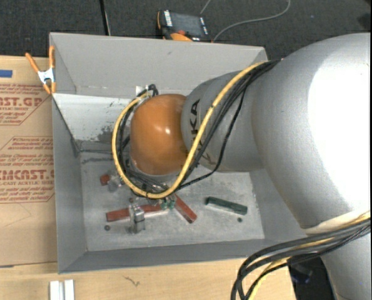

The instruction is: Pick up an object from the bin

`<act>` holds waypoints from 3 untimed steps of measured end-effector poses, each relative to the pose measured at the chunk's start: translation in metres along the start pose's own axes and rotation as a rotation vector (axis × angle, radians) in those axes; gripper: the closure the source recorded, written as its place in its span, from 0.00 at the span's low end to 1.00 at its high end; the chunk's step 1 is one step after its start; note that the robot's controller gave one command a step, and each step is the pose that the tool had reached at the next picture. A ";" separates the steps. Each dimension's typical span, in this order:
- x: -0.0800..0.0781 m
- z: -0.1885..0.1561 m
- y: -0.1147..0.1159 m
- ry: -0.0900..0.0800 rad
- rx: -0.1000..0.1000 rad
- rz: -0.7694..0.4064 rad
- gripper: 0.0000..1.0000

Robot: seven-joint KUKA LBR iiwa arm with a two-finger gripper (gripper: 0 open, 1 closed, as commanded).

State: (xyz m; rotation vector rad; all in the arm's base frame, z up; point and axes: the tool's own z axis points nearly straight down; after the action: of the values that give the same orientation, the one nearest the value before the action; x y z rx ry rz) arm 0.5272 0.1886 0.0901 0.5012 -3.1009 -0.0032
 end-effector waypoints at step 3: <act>0.000 0.000 0.000 0.000 0.000 0.000 1.00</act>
Offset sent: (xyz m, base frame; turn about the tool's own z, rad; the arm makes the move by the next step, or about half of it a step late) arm 0.0000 0.0000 0.0000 0.0000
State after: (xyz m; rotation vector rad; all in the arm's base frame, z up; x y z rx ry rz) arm 0.5271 0.1887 0.0900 0.5014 -3.1008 -0.0034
